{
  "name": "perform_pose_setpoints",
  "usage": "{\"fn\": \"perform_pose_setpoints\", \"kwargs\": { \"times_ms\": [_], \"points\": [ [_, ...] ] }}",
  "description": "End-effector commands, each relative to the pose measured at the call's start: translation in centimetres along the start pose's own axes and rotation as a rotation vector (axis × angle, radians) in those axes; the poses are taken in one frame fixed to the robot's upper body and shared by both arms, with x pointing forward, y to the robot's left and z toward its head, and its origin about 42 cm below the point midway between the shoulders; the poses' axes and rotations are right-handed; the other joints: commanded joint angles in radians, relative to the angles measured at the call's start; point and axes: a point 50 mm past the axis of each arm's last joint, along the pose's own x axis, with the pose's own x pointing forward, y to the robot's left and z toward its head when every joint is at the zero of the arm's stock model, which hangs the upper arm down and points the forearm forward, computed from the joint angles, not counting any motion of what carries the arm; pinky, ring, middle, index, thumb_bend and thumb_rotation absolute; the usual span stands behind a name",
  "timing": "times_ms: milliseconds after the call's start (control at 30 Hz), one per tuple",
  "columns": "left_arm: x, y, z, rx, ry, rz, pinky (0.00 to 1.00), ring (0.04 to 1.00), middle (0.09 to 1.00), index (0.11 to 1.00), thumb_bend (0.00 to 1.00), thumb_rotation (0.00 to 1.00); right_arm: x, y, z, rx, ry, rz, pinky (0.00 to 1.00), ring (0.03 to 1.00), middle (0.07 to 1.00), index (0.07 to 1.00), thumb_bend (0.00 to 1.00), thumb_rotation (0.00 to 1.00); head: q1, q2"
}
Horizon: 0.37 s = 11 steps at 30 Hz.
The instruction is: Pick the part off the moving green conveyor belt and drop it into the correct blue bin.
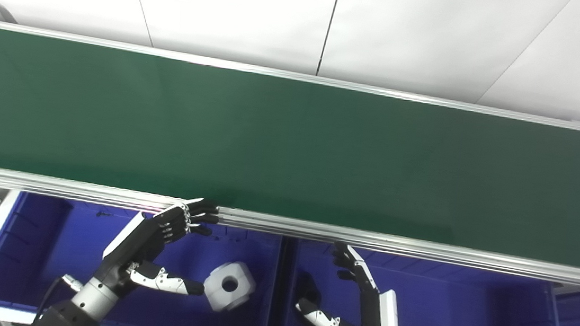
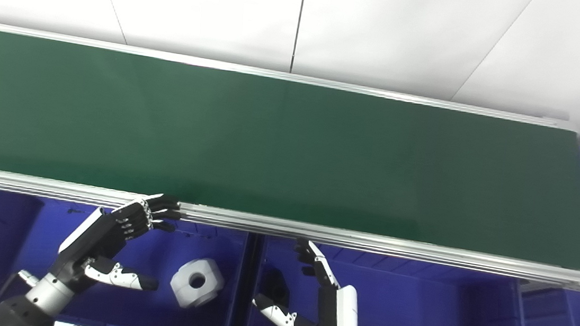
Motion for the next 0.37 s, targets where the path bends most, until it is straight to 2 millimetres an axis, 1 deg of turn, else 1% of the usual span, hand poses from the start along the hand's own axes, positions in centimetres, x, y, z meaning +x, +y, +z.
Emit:
{"fn": "perform_pose_setpoints", "kwargs": {
  "times_ms": [0,33,133,167,200,300,333],
  "points": [
    [0.1,-0.2,0.6,0.017,-0.051,-0.017,0.72,0.794,0.834,0.818,0.78,0.11,0.5,1.5,1.5,0.074,-0.056,-0.015,0.67,0.752,0.789,0.829,0.78,0.59,0.021,0.001],
    [0.1,-0.4,0.6,0.023,-0.048,-0.020,0.72,0.794,0.834,0.820,0.78,0.11,0.4,1.3,1.5,0.075,-0.056,-0.015,0.67,0.752,0.789,0.829,0.79,0.59,0.030,0.003],
    [0.2,-0.5,0.6,0.030,-0.045,-0.025,0.72,0.795,0.833,0.812,0.79,0.14,0.4,1.1,1.5,0.077,-0.058,-0.014,0.67,0.752,0.787,0.831,0.78,0.56,0.030,0.003],
    [0.3,-0.9,0.7,0.035,-0.046,-0.027,0.72,0.791,0.832,0.810,0.79,0.15,0.3,0.8,1.4,0.084,-0.055,-0.020,0.67,0.752,0.788,0.828,0.77,0.53,0.063,0.013],
    [0.5,-1.3,0.8,0.036,-0.047,-0.029,0.72,0.787,0.831,0.808,0.79,0.15,0.3,0.4,1.3,0.094,-0.051,-0.023,0.67,0.752,0.791,0.826,0.77,0.51,0.078,0.011],
    [0.7,-1.9,0.8,0.037,-0.047,-0.030,0.71,0.782,0.831,0.806,0.79,0.15,0.2,-0.1,1.2,0.109,-0.047,-0.024,0.67,0.753,0.795,0.824,0.76,0.47,0.082,0.012],
    [0.9,-2.3,0.8,0.043,-0.042,-0.033,0.71,0.782,0.831,0.806,0.79,0.15,0.1,-0.6,1.0,0.105,-0.044,-0.021,0.67,0.753,0.796,0.824,0.76,0.46,0.120,0.014]
  ]
}}
